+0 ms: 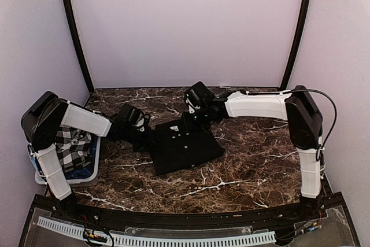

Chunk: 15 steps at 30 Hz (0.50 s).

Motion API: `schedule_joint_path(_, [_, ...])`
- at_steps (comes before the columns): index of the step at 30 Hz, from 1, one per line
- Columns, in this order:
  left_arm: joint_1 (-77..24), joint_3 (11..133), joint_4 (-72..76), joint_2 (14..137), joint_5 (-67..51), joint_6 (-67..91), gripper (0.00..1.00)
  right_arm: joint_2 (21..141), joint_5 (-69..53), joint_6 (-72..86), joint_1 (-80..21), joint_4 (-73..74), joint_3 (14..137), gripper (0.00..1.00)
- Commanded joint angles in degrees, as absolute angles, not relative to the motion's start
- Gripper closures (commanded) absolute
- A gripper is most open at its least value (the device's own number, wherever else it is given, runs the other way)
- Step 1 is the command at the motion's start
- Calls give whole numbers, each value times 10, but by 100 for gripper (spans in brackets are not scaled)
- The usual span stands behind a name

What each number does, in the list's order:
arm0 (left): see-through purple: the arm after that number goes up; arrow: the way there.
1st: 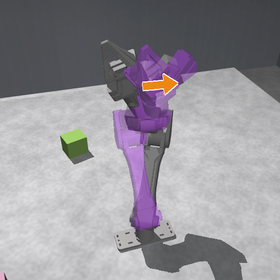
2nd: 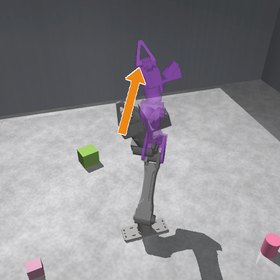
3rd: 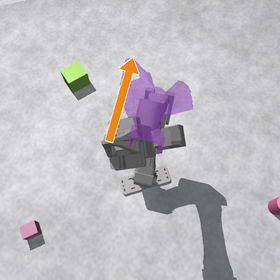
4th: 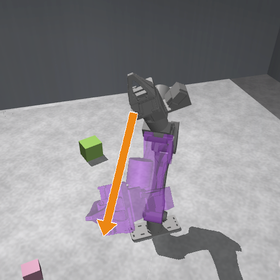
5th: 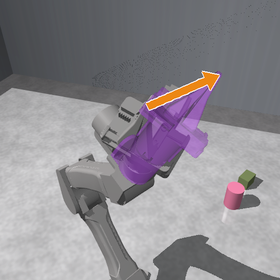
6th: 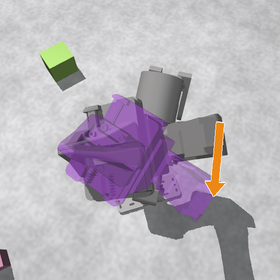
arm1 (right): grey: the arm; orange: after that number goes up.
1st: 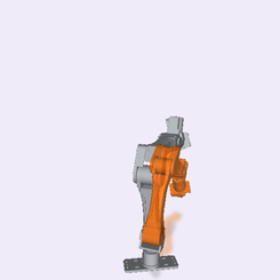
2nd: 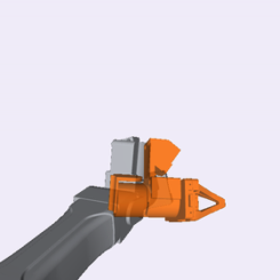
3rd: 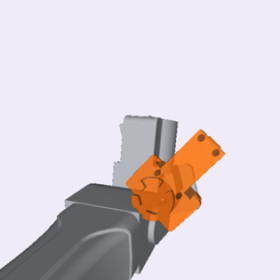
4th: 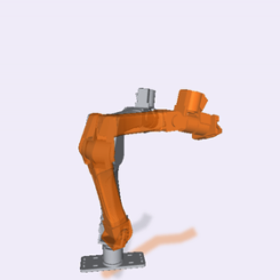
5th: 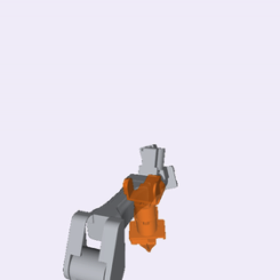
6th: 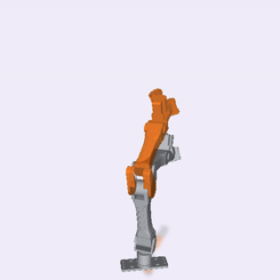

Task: Fold and stack the long sleeve shirts
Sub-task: Smooth out the square-folded shirt at the center of the board.

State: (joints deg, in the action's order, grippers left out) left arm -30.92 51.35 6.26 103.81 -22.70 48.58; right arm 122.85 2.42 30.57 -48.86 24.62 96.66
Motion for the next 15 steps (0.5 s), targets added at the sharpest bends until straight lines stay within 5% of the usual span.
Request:
schedule_joint_path(1, [-302,540,-8,1031,-204,459,86,1111,27,327,-512,201,844,60])
schedule_joint_path(15, [-299,586,-45,1054,-211,432,87,1015,30,463,-507,127,527,73])
